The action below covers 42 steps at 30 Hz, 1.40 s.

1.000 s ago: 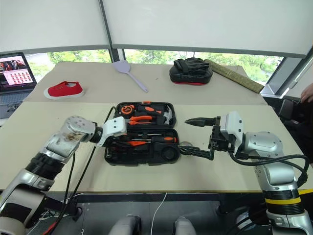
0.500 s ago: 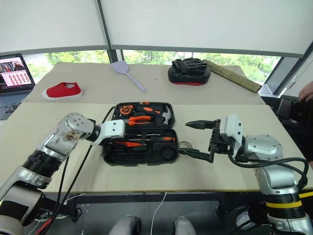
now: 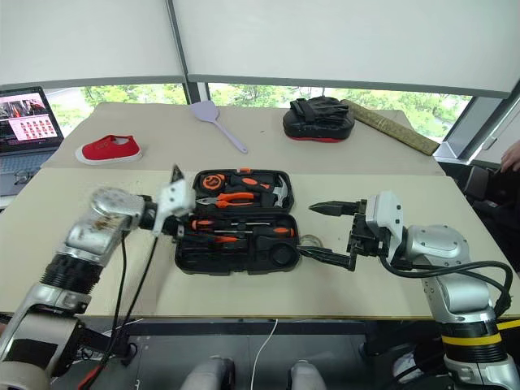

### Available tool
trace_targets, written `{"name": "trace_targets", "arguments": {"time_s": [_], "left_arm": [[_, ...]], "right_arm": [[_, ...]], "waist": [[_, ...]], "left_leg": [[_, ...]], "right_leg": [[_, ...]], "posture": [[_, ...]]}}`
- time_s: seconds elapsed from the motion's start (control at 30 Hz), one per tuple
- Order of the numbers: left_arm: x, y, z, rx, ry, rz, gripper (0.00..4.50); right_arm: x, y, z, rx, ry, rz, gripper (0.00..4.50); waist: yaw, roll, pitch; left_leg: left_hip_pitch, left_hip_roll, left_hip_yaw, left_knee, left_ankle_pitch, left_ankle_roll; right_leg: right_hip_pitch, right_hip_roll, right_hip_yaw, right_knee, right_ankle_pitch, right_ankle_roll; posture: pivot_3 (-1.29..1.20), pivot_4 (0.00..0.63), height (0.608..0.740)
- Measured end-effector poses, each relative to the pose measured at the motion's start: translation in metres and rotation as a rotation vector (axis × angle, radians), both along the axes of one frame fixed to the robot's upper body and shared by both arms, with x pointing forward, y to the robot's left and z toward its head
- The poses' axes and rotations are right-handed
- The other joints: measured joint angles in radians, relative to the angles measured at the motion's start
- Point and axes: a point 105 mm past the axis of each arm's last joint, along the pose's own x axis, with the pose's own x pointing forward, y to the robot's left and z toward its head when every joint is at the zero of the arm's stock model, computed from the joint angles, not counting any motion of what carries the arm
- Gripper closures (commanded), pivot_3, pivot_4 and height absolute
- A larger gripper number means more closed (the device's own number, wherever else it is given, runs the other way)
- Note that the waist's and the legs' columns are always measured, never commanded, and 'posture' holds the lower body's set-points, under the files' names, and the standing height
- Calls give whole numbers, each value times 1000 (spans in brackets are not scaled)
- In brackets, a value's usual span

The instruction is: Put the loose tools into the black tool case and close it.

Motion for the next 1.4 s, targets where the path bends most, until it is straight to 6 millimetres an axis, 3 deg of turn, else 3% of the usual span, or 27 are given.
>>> {"name": "trace_targets", "arguments": {"time_s": [0.03, 0.1, 0.17, 0.2, 0.27, 0.67, 0.83, 1.0, 1.07, 1.13, 1.2, 1.27, 1.4], "left_arm": [[1, 0, 0, -25, 3, 11, 1947], [2, 1, -10, -58, 29, 36, 2790], [3, 2, -21, -70, 53, 68, 3227], [3, 3, -26, -73, 62, 84, 3767], [2, 4, -36, -73, 82, 106, 4425], [-5, 4, -59, -20, 78, 136, 4478], [-6, 2, -61, -35, 59, 158, 4478], [-14, 12, -61, -76, 53, 192, 4478], [-18, 22, -54, -162, 47, 239, 3983], [-37, 46, -42, -293, 16, 301, 3407], [-58, 78, -38, -350, -13, 402, 2714], [-83, 129, -39, -381, -45, 613, 2081], [-135, 195, -53, -416, -59, 957, 568]], "right_arm": [[0, 0, 0, 0, 1, 1, 0], [0, 0, -1, 0, 2, 2, 0], [0, 0, -1, 3, 3, 4, 0], [0, 1, -1, 5, 4, 4, 0], [-1, 1, -2, 6, 5, 4, 0], [0, -4, -11, 19, 45, -23, 0], [1, -4, -14, 28, 55, -30, 0], [2, -6, -15, 31, 62, -33, 0], [2, -6, -16, 36, 63, -35, 0], [3, -3, -13, 72, 21, -28, 0], [4, -3, -12, 108, -18, -37, 0], [2, -1, -13, 148, -50, -44, 0], [-7, 6, -22, 187, -28, -24, 0]], "waist": [[0, 0, 0], [1, 0, 0], [0, 0, 0], [0, 0, 0], [0, 0, 0], [1, 0, 0], [1, 1, -1], [-4, 1, -1], [-9, 1, -1], [-24, 0, 0], [-34, 0, 0], [-35, 1, 0], [-20, 0, -1]], "left_leg": [[0, 0, 0, 0, 0, 0], [0, 0, 0, 0, 0, 0], [0, 0, 0, 0, 0, 0], [0, 0, 0, 0, 0, 0], [0, 0, 0, 0, 0, 0], [2, 0, 0, 0, 0, 0], [3, 0, 0, 0, 0, 0], [3, 0, 0, 0, 0, 0], [3, 1, 0, 0, 0, 0], [3, 2, 1, -1, 0, 0], [4, 2, 0, -2, -1, 1], [5, 3, 1, -3, -2, 1], [5, 3, 2, -3, -2, 0]], "right_leg": [[0, 0, 0, 0, 0, 0], [1, 0, 0, 0, 0, 0], [0, 0, 0, 0, 0, 0], [0, 0, 0, 0, 0, 0], [0, 0, 0, 0, 1, 0], [2, 0, 1, 1, 1, 0], [2, 0, 1, 1, 1, 0], [1, 0, 2, 2, 1, -1], [1, 1, 2, 2, 1, -1], [0, 1, 4, 1, 1, -1], [0, 0, 5, 2, 1, -1], [0, 0, 5, 2, 1, -2], [1, -3, 4, -1, 0, -1]], "posture": [[0, 150, 740], [0, 150, 740], [0, 150, 740], [0, 150, 740], [0, 150, 740], [0, 150, 740], [0, 150, 740], [0, 150, 740], [0, 150, 740], [0, 150, 740], [0, 150, 740], [0, 150, 740], [0, 150, 740]]}}
